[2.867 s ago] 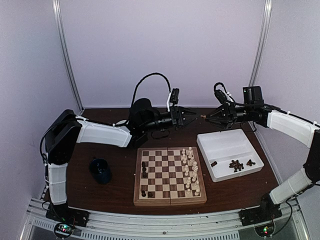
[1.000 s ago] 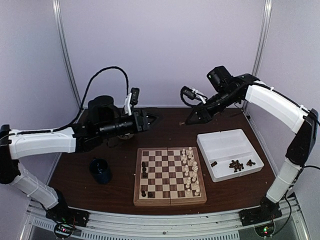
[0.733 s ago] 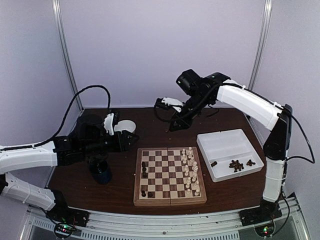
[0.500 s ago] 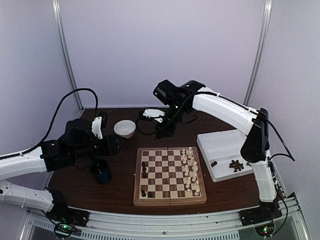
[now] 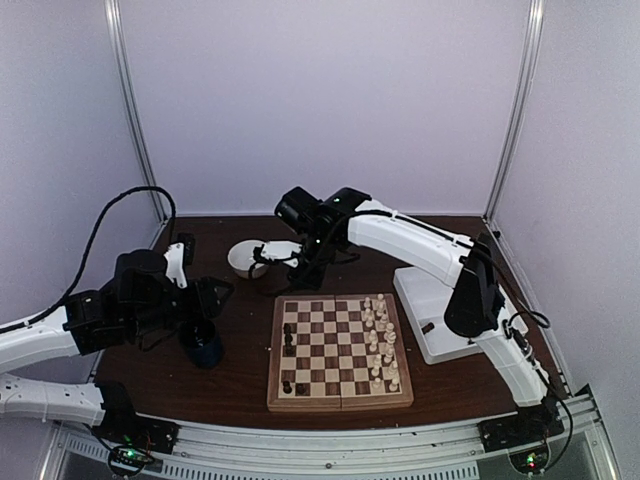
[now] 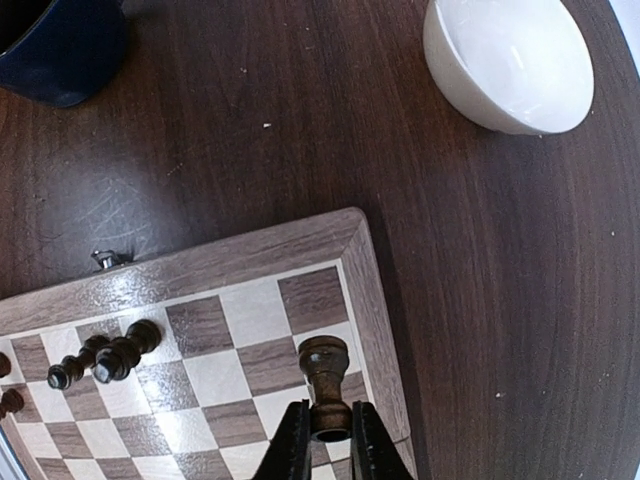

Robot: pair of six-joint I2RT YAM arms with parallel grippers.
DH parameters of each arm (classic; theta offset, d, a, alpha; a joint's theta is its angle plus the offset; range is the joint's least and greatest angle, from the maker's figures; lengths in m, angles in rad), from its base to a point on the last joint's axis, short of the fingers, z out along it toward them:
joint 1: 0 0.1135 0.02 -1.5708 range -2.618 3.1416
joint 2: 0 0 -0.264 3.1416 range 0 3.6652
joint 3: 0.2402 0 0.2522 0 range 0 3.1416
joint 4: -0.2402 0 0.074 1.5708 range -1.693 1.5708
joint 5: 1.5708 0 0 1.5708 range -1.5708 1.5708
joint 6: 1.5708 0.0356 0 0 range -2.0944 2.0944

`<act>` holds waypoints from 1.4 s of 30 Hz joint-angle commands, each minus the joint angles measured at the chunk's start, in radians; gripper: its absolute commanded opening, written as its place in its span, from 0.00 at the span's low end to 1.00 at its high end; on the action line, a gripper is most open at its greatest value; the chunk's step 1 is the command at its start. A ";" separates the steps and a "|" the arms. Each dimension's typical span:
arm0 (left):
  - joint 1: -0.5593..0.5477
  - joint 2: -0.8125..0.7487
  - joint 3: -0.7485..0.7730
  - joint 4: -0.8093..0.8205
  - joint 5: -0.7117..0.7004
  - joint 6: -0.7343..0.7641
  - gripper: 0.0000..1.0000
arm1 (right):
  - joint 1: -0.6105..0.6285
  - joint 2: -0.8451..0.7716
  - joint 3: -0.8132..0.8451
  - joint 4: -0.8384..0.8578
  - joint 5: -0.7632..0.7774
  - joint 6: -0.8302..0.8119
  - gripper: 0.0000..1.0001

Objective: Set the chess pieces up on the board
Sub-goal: Place the rook at h8.

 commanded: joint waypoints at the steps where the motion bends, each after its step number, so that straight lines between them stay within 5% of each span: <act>1: 0.004 -0.020 -0.021 -0.006 -0.025 -0.018 0.52 | 0.016 0.054 0.050 0.036 0.032 -0.015 0.07; 42: 0.004 0.027 -0.039 0.025 -0.030 -0.020 0.53 | 0.026 0.141 0.050 0.012 0.069 -0.027 0.09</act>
